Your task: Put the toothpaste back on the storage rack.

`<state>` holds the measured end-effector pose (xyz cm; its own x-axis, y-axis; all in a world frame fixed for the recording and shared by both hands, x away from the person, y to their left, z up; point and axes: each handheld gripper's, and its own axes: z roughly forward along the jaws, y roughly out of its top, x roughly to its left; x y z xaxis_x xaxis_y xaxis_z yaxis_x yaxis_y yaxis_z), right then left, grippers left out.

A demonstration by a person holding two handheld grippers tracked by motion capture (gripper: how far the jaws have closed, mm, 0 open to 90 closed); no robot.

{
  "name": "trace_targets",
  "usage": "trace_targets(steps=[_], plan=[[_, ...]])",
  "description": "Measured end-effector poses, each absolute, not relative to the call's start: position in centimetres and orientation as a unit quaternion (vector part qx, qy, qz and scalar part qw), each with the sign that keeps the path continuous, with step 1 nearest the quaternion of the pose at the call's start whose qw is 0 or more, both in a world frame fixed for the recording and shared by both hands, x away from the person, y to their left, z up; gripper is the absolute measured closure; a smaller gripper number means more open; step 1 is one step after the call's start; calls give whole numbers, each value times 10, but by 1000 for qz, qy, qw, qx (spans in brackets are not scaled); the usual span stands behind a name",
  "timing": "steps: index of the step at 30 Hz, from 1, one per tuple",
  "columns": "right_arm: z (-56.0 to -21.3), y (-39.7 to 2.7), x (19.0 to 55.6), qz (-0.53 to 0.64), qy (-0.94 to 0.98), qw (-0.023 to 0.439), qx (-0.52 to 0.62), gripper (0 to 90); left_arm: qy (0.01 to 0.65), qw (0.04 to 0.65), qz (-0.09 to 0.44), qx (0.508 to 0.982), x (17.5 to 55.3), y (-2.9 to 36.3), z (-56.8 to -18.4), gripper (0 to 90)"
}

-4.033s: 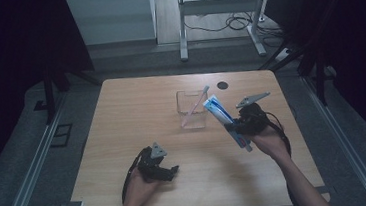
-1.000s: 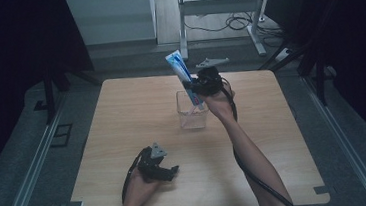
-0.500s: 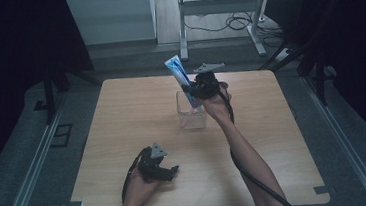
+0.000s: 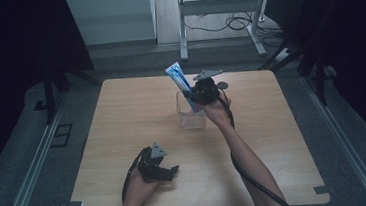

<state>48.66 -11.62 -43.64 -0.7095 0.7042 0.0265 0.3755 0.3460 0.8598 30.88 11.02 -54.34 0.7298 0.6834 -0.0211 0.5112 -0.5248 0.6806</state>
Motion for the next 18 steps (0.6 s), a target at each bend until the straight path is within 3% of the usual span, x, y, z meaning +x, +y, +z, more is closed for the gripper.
trace_targets(steps=[18], plan=[[-453,-113,482,437,818,183,326,722,346,344,126,864,309,110,-543,119]])
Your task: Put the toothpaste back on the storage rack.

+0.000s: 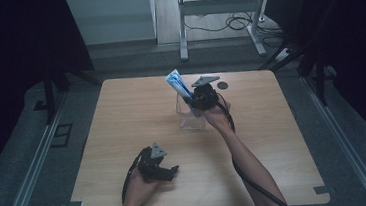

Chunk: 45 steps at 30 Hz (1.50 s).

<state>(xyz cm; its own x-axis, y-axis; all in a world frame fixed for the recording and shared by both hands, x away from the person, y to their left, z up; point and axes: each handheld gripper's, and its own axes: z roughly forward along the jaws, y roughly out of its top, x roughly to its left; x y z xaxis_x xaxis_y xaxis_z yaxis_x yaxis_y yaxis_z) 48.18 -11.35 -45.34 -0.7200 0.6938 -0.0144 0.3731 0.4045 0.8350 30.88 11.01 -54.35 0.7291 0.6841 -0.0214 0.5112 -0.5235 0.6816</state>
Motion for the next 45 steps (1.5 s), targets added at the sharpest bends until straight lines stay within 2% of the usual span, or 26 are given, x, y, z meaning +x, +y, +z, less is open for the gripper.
trace_targets(steps=[17,29,36,45], plan=[[-460,-110,480,409,836,181,318,716,346,345,126,863,309,110,-544,119],[-458,-110,481,396,840,163,332,698,346,344,125,864,309,110,-543,119],[-456,-113,481,408,835,142,341,612,346,344,125,864,309,110,-543,119],[-451,-114,478,414,837,143,328,518,346,344,125,864,309,110,-543,119]])
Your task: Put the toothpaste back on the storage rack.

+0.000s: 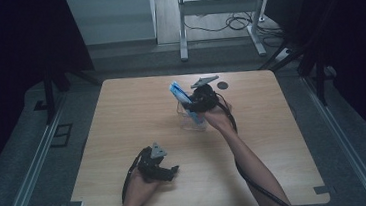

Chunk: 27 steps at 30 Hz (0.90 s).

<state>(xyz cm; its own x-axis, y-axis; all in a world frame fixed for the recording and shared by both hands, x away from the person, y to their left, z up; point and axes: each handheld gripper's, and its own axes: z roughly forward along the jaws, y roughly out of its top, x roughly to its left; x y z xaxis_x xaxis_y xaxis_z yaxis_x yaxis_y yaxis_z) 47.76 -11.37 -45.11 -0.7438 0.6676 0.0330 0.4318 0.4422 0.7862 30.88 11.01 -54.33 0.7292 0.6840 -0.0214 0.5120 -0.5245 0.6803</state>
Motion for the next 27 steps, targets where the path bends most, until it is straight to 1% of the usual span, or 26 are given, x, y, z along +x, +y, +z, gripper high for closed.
trace_targets(steps=[14,27], plan=[[-439,-122,470,442,822,147,328,420,345,344,126,864,309,110,-543,118],[-438,-126,462,445,827,130,317,342,345,343,126,864,309,110,-543,118]])
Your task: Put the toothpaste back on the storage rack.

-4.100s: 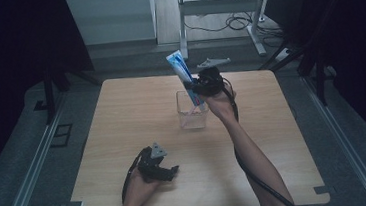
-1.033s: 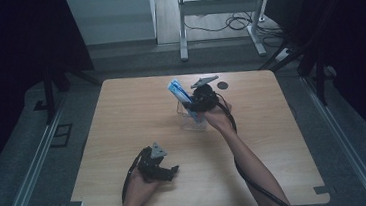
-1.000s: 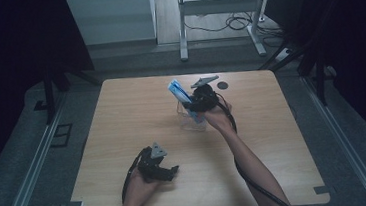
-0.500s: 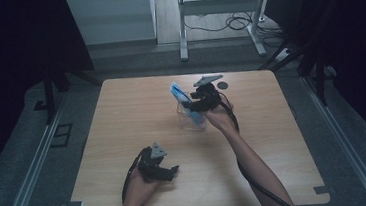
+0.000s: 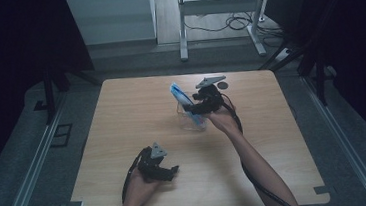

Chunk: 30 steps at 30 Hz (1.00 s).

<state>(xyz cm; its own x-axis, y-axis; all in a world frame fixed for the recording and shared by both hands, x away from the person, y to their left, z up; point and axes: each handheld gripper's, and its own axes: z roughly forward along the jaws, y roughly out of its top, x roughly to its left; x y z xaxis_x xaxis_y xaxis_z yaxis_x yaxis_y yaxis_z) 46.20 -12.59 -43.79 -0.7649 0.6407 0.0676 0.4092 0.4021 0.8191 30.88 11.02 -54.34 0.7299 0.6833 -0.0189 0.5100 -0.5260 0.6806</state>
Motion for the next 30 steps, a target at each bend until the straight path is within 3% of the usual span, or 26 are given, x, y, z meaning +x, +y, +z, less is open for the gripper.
trace_targets(steps=[30], plan=[[-431,-134,446,464,823,136,300,326,346,343,126,864,309,110,-543,119]])
